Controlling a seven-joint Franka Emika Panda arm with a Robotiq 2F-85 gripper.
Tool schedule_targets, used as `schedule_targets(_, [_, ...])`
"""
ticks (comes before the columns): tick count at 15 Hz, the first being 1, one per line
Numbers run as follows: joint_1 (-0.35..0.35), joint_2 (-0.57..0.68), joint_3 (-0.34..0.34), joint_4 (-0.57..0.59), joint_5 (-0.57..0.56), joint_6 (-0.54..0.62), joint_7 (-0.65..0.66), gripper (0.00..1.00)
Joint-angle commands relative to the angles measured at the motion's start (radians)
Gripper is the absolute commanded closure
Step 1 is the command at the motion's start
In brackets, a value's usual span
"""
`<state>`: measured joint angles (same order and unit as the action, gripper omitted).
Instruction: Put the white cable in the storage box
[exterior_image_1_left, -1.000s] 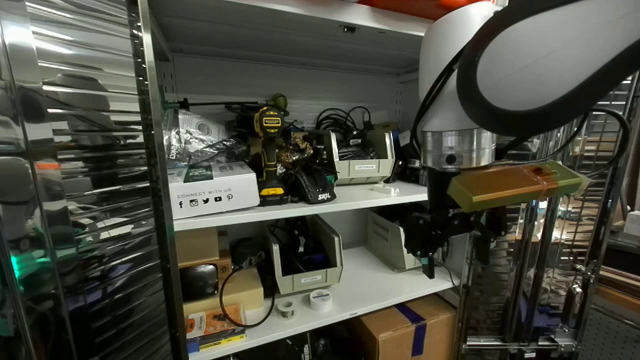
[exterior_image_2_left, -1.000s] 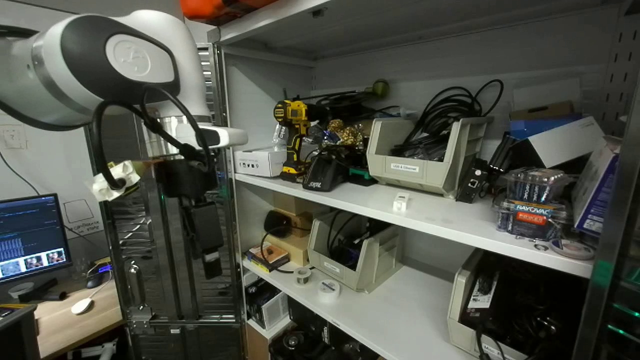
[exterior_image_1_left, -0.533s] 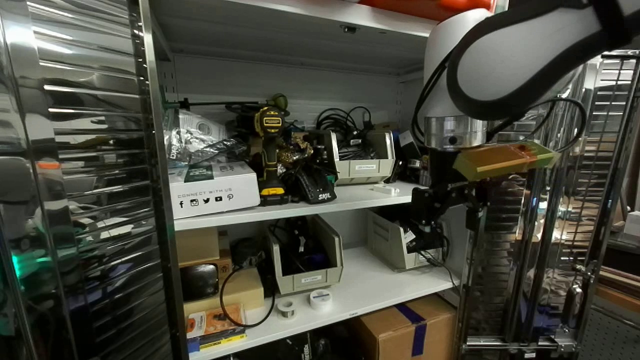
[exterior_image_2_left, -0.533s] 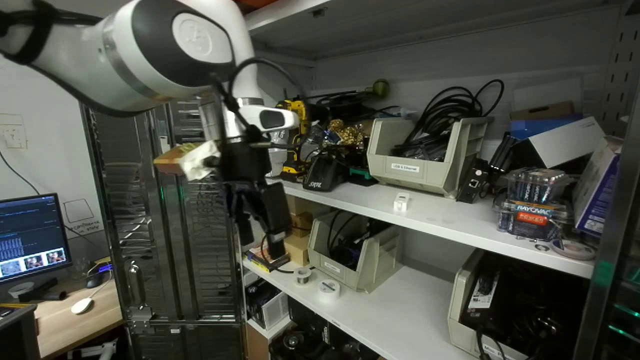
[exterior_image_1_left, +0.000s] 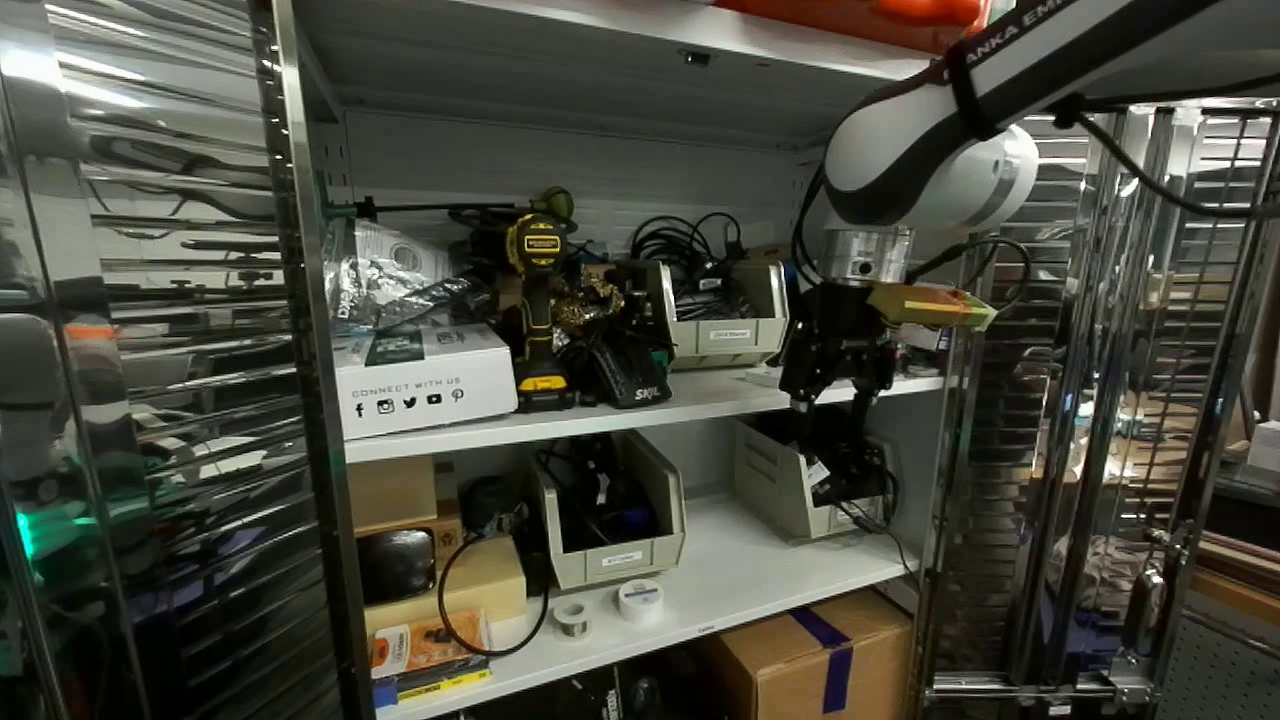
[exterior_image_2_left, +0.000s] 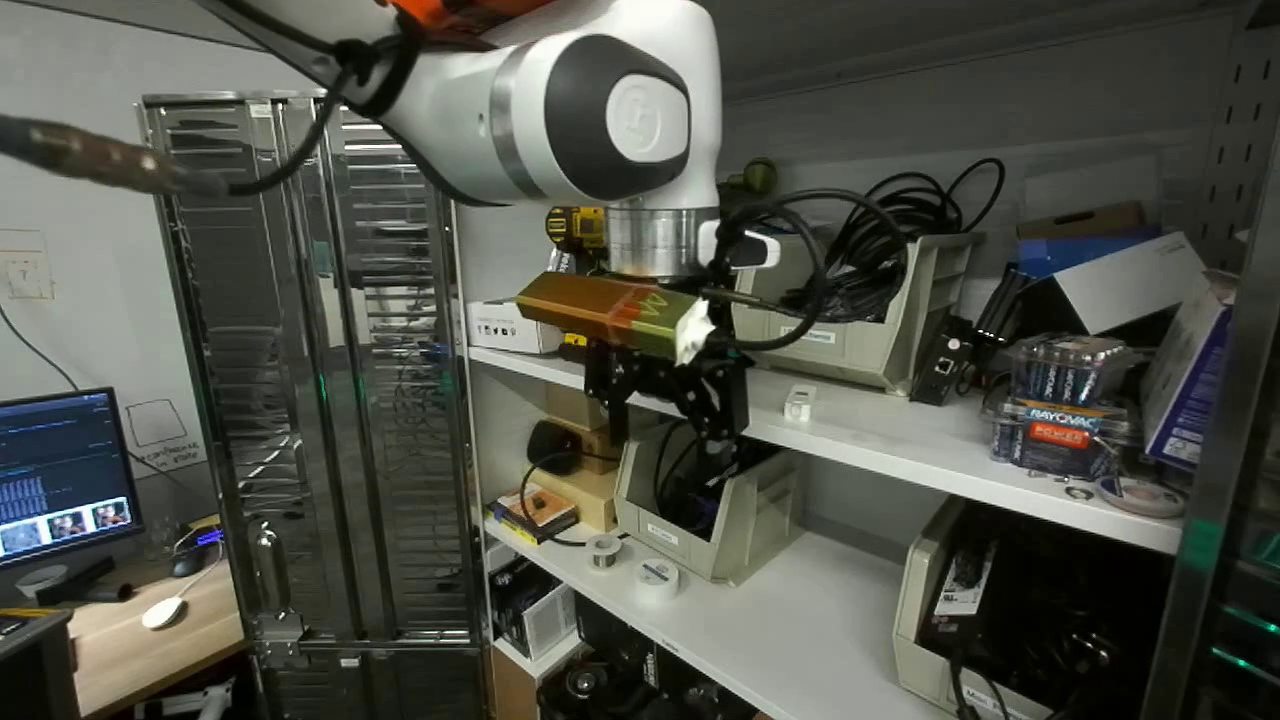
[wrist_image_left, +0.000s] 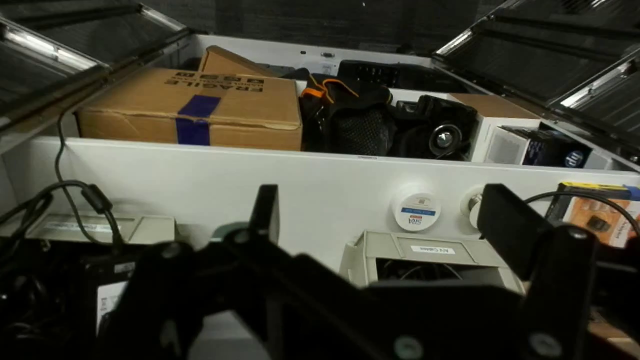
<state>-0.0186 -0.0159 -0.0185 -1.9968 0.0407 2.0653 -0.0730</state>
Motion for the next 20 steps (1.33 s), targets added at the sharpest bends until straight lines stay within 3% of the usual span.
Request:
schedule_targets(1, [-0.002,0.120,-0.002,0.201,-0.020,-0.056,-0.079,0.00])
schedule_targets(6, [0.010,0.196,-0.003,0.345,-0.230,-0.052,-0.061,0.00])
schedule_targets(8, [0.004,0.220,-0.006,0.381,-0.260,-0.048,-0.077,0.00])
schedule_targets(20, [-0.104,0.431,0.000,0.597,0.001,-0.020,-0.138,0.00])
